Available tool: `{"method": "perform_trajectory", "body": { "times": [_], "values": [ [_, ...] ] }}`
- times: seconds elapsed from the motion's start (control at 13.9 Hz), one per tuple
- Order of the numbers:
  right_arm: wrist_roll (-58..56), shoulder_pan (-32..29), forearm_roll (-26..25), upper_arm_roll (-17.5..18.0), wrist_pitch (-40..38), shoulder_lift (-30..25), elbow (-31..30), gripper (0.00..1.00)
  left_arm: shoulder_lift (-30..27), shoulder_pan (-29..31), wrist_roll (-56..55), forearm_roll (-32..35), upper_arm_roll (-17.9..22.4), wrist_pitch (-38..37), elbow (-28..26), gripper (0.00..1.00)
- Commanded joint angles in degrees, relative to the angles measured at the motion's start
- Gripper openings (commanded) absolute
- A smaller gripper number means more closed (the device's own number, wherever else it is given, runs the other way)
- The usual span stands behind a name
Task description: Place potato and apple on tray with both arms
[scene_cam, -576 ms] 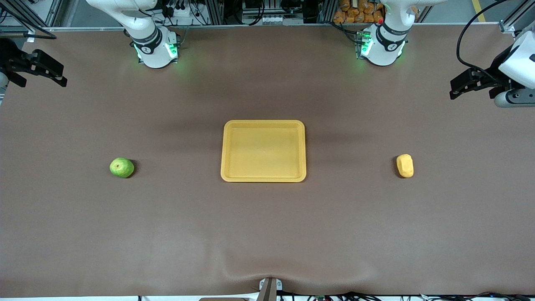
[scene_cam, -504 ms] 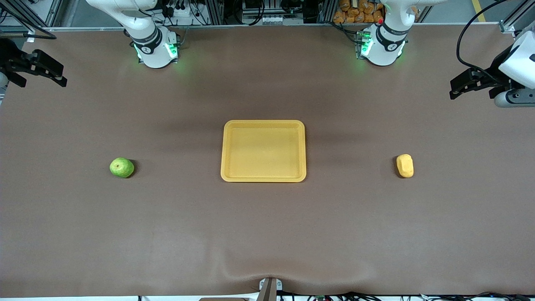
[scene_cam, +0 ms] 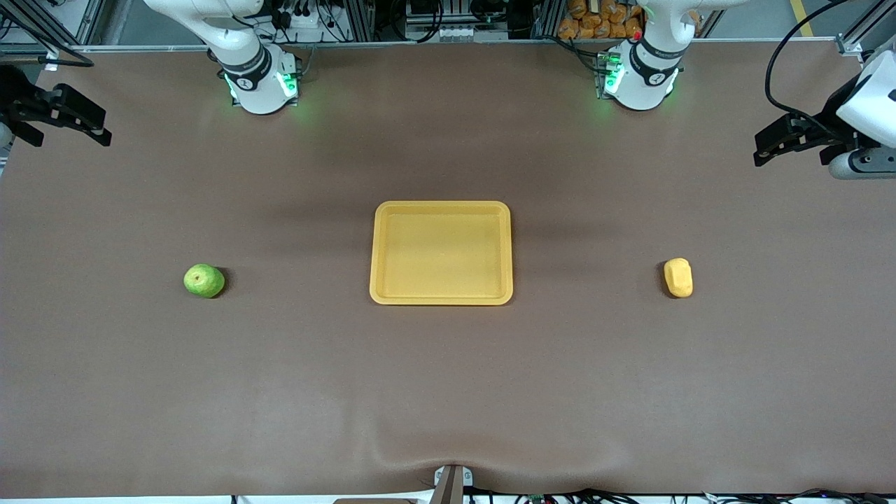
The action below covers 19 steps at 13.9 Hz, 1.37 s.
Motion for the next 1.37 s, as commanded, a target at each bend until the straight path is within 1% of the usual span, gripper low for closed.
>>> {"method": "perform_trajectory", "body": {
  "times": [0.0,0.5,0.65,0.86,1.29],
  "values": [
    [0.52,-0.06,-0.61,0.03,-0.06,0.42,0.86,1.0,0.55,0.07,1.16,-1.41,0.36,-1.44,1.96,1.0],
    [0.43,-1.29,-0.61,-0.24,0.03,1.56,0.94,1.0,0.55,0.07,1.33,-1.41,0.45,-2.67,1.79,1.0],
    [0.43,-1.47,-0.87,-0.24,0.03,3.05,1.03,1.0,0.55,0.42,1.34,-1.41,0.45,-2.84,1.44,1.0],
    [0.34,-1.47,-0.7,-0.24,0.99,3.49,1.03,1.0,0.46,0.77,1.07,-1.41,0.45,-3.37,1.0,1.0],
    [0.34,-1.47,-0.78,-0.24,2.22,7.97,0.94,1.0,0.55,1.56,0.72,-1.41,0.45,-2.94,-0.76,1.0]
  ]
}}
